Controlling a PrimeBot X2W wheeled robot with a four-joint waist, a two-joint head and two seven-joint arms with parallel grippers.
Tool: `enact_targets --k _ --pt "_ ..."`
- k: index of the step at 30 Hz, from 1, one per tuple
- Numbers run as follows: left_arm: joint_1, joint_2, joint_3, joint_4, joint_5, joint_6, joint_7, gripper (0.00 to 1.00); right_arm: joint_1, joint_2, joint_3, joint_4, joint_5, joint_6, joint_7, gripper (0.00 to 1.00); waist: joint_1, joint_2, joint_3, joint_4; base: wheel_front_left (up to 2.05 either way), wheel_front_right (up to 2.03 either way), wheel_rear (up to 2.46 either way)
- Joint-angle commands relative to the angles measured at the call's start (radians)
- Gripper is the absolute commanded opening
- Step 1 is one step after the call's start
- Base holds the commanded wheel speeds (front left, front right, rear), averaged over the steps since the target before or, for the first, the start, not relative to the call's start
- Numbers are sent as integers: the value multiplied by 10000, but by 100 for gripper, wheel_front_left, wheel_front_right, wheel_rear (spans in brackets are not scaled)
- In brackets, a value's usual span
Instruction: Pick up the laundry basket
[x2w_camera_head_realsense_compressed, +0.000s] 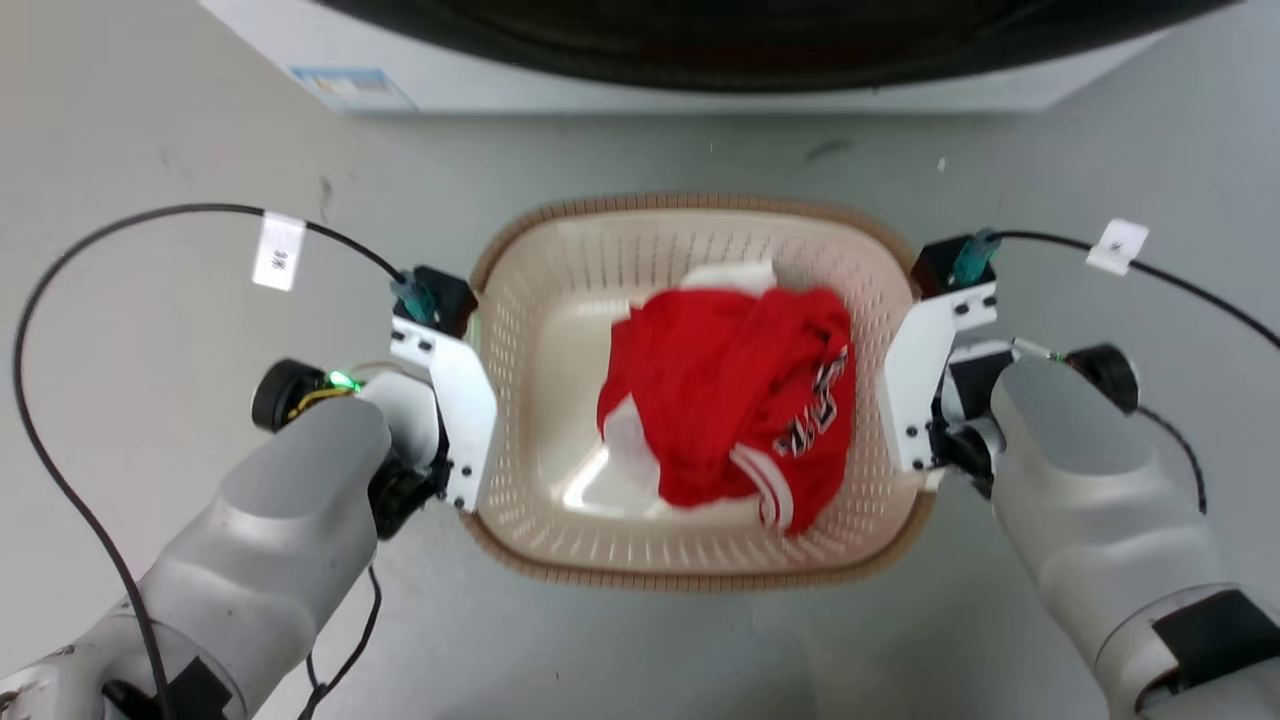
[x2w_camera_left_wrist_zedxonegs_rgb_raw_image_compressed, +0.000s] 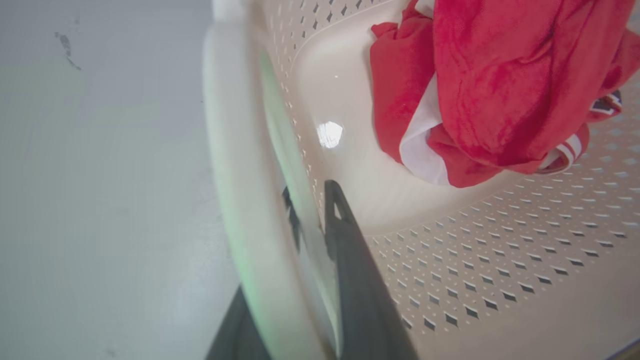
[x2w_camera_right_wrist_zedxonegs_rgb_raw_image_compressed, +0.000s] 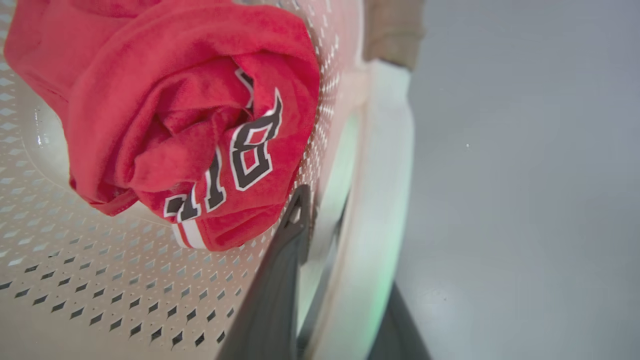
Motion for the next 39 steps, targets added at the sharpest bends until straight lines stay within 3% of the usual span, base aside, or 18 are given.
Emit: enact_targets --k 1,11,18,29,39 --pt "238 103 -275 -141 -59 -113 260 0 184 -68 163 -24 76 1 227 0 1 0 -981 38 0 0 0" --pt "886 811 -1340 -1300 -1204 -122 2265 0 1144 -81 1130 -531 1426 2 2249 0 1 0 -3378 81 0 0 0" --pt "1422 1042 -1518 -1842 -1820 -127 3262 0 1538 -77 1434 -681 2047 2 2858 0 1 0 -4699 191 0 0 0" --pt "2173 938 -1605 -2222 -2357 -150 4703 0 1830 -121 1737 -612 2593 2 3731 0 1 0 -6260 332 0 0 0" --pt "2050 728 -1603 -2312 -2506 -154 5277 0 1953 -70 1994 -730 2941 13 4144 0 1 0 -6719 254 0 0 0"
